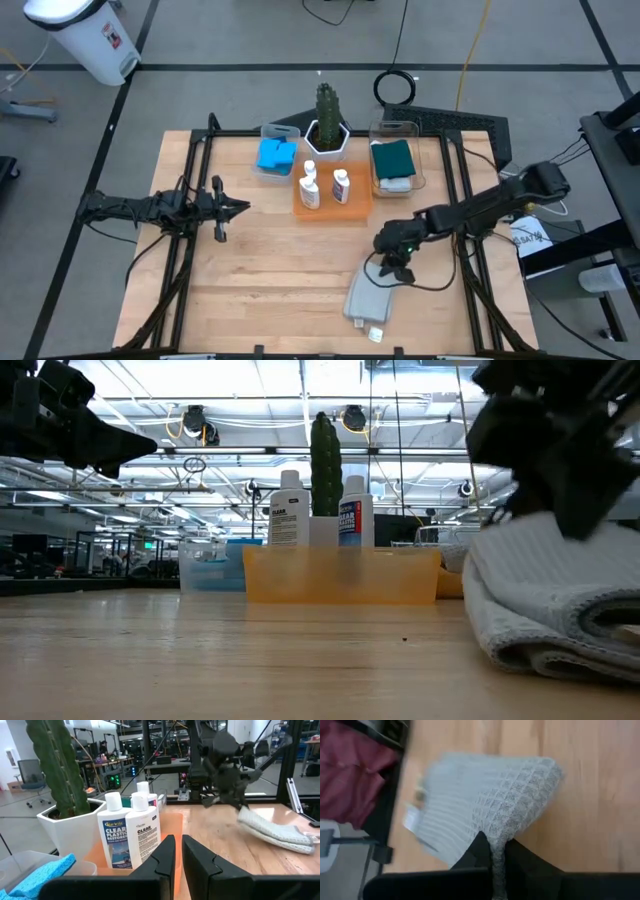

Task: Pick & Place Kitchen Items
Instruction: Put the gray microfiber towel into the transparent bin

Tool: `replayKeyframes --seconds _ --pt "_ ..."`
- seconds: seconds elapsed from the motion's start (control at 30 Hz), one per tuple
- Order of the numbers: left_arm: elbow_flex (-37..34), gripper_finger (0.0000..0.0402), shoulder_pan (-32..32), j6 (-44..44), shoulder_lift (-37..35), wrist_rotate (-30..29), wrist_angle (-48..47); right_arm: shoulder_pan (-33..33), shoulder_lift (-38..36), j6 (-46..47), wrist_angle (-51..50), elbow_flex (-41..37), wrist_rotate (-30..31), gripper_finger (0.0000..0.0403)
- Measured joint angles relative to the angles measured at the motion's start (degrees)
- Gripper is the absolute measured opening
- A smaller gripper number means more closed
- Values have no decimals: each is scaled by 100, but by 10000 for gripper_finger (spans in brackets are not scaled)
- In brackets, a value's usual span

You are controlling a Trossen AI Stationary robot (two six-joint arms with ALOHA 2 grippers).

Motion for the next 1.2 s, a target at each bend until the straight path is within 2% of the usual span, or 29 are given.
replayKeyframes --seconds 0.33,0.67,1.0,1.2 --pt "0 37 2 0 0 0 -2 0 -1911 -490 -61 4 623 1" --pt "0 37 2 0 0 0 -2 -79 -3641 -1536 -165 9 1946 1" --pt "0 37 0 0 2 0 -2 -953 -4675 -2666 -267 10 3489 1" --pt "0 37 2 0 0 0 -2 -1662 -4974 -3562 45 11 4812 1"
